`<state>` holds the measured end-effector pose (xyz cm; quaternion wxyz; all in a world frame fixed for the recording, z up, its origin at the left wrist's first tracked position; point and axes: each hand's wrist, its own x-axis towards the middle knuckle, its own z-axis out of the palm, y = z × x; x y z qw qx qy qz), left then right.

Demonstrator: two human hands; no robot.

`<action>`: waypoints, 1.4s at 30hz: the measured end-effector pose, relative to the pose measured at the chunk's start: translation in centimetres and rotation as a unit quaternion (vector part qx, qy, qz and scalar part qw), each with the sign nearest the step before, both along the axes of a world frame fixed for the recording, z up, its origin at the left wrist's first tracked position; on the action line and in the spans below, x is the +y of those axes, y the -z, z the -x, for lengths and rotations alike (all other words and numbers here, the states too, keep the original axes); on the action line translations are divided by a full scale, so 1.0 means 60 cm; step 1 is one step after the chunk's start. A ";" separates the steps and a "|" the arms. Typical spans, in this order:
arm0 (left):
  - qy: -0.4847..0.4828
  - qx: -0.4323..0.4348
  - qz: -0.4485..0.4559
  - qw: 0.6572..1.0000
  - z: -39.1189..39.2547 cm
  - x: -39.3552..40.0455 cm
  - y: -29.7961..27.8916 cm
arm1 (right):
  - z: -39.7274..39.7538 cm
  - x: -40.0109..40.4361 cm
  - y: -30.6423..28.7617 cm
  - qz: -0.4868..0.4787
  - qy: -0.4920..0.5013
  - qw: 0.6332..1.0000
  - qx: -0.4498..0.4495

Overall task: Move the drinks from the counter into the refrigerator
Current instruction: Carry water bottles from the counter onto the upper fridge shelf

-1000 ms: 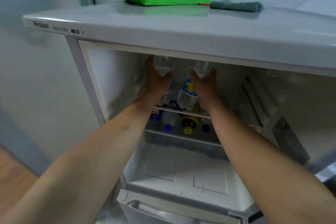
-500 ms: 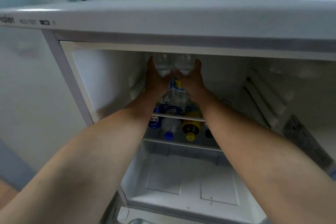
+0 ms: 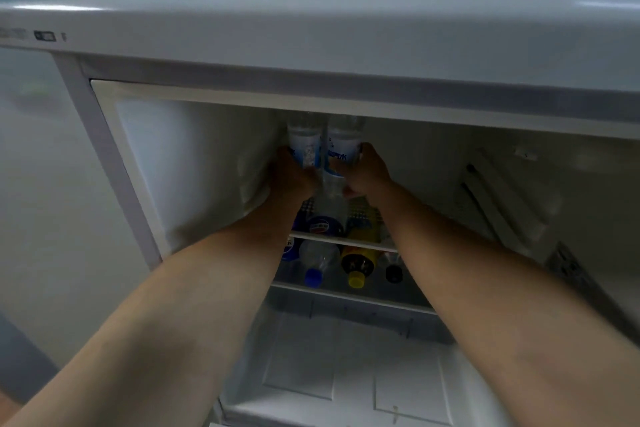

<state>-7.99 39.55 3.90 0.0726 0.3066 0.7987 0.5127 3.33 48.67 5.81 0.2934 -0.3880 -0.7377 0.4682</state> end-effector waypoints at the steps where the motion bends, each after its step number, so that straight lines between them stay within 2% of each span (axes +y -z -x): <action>1: 0.001 -0.003 0.004 1.000 0.004 0.007 -0.005 | 0.008 0.007 -0.003 0.013 -0.002 1.000 0.002; 4: 0.032 0.025 0.078 0.996 0.014 0.027 -0.017 | 0.033 0.030 -0.008 0.012 -0.005 0.999 -0.038; 9: 0.046 0.009 0.071 0.996 0.019 0.045 -0.028 | 0.043 0.066 -0.007 -0.034 -0.027 0.994 -0.104; 15: 0.057 -0.086 0.004 0.995 0.020 0.047 -0.024 | 0.049 0.073 -0.008 0.029 -0.059 0.996 -0.056; 17: 0.066 -0.104 0.005 0.992 0.023 0.043 -0.018 | 0.051 0.069 -0.011 0.049 -0.058 0.996 -0.054; 20: 0.091 -0.123 0.012 0.988 0.023 0.034 -0.015 | 0.057 0.069 -0.016 0.128 -0.037 0.991 0.000; 23: 0.092 -0.123 0.023 0.988 0.024 0.028 -0.015 | 0.071 0.075 -0.016 0.101 -0.032 0.994 -0.001; 28: 0.099 -0.164 -0.026 0.981 0.025 0.023 -0.016 | 0.090 0.076 -0.002 0.055 -0.024 0.998 -0.024; 33: 0.129 -0.170 -0.036 0.976 0.028 0.019 -0.016 | 0.084 0.077 0.019 -0.051 -0.021 0.998 -0.038; 42: 0.120 -0.228 -0.045 0.965 0.033 0.025 -0.004 | 0.081 0.081 0.027 -0.114 -0.020 0.990 -0.086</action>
